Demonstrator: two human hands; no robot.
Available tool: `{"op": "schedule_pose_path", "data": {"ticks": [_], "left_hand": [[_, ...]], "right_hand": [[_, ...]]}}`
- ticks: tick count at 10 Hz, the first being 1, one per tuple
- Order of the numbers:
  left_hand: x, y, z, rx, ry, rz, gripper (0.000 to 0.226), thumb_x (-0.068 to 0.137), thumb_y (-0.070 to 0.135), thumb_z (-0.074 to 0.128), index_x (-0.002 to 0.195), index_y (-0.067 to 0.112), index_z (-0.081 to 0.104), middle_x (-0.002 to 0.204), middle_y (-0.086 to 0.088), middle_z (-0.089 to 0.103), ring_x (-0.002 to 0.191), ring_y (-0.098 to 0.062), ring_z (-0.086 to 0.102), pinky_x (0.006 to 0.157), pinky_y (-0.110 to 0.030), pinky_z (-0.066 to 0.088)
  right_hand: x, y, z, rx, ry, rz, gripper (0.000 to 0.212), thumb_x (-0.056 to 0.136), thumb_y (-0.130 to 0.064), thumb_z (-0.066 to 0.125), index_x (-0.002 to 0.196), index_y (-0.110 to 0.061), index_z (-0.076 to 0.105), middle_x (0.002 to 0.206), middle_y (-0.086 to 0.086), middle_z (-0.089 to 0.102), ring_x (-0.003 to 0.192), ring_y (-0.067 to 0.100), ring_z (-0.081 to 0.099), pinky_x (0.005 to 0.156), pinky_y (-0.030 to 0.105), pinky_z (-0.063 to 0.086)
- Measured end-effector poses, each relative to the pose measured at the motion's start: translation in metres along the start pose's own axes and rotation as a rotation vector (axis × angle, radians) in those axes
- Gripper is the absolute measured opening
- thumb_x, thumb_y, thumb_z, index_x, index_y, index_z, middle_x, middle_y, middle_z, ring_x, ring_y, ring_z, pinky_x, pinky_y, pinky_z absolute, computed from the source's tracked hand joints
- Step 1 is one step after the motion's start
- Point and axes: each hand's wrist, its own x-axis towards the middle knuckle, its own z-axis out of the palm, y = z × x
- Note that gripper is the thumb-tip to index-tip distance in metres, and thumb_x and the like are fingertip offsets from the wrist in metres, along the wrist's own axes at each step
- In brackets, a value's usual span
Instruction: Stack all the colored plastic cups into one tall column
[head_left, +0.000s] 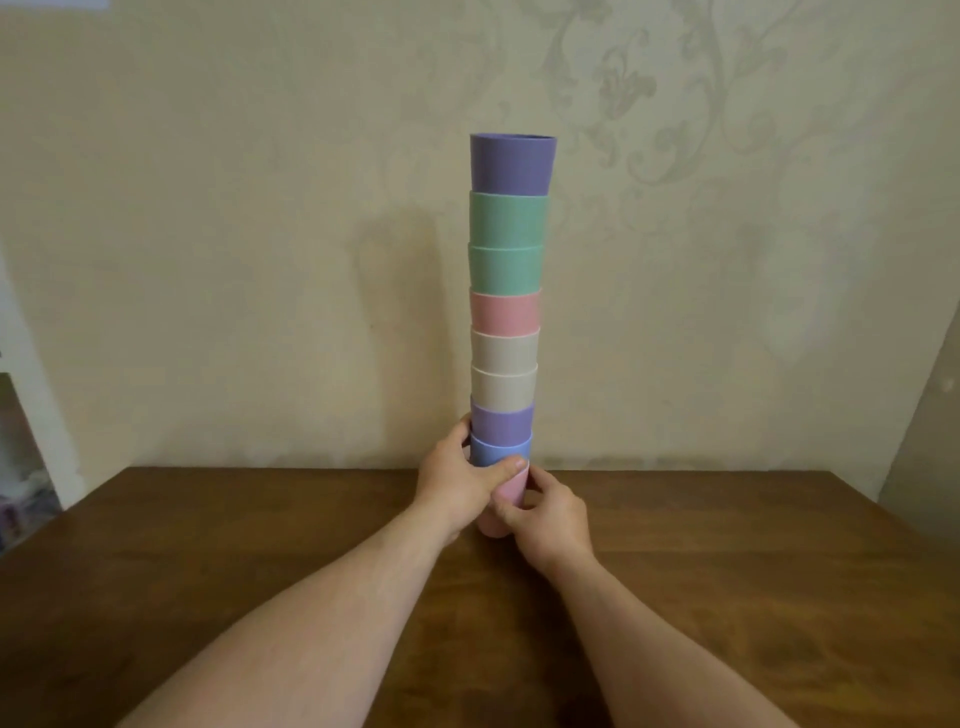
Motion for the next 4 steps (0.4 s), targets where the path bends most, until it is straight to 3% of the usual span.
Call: {"op": "schedule_pose_path", "data": {"ticks": [1,2,3,4], "left_hand": [[0.01,-0.007,0.007,-0.032,0.031,-0.007,0.078,0.076,0.029,0.098,0.145,0.033,0.063,0.128,0.012,0.077,0.113,-0.015,0.076,0.103,-0.046,0.062],[0.009,-0.008,0.008,-0.024,-0.01,0.016,0.086,0.079,0.033,0.096,0.154,0.036,0.053,0.134,0.013,0.075,0.12,-0.015,0.074,0.108,-0.05,0.06],[0.0,-0.004,-0.002,0.023,-0.069,-0.006,0.122,0.082,0.046,0.091,0.174,0.038,0.011,0.158,0.016,0.053,0.144,-0.02,0.059,0.119,-0.052,0.051],[-0.024,-0.01,-0.024,0.12,0.01,-0.045,0.112,0.091,0.061,0.077,0.175,0.034,0.008,0.173,0.002,0.041,0.153,-0.024,0.049,0.123,-0.05,0.045]], "right_hand": [[0.007,0.005,0.006,0.044,-0.001,-0.004,0.057,0.085,-0.038,0.086,0.139,-0.029,0.068,0.099,-0.02,0.072,0.098,0.006,0.074,0.093,0.036,0.063],[0.006,0.008,0.008,0.032,-0.041,-0.025,0.055,0.085,-0.038,0.085,0.137,-0.033,0.065,0.11,-0.017,0.075,0.103,0.005,0.073,0.098,0.039,0.063],[-0.001,0.018,0.003,-0.048,-0.071,-0.007,0.076,0.084,-0.046,0.085,0.15,-0.032,0.051,0.143,-0.003,0.066,0.124,0.015,0.067,0.107,0.038,0.056],[-0.025,0.025,-0.011,-0.244,-0.082,0.053,0.097,0.092,-0.043,0.079,0.169,-0.017,0.027,0.165,0.007,0.046,0.15,0.025,0.048,0.122,0.039,0.041]]}}
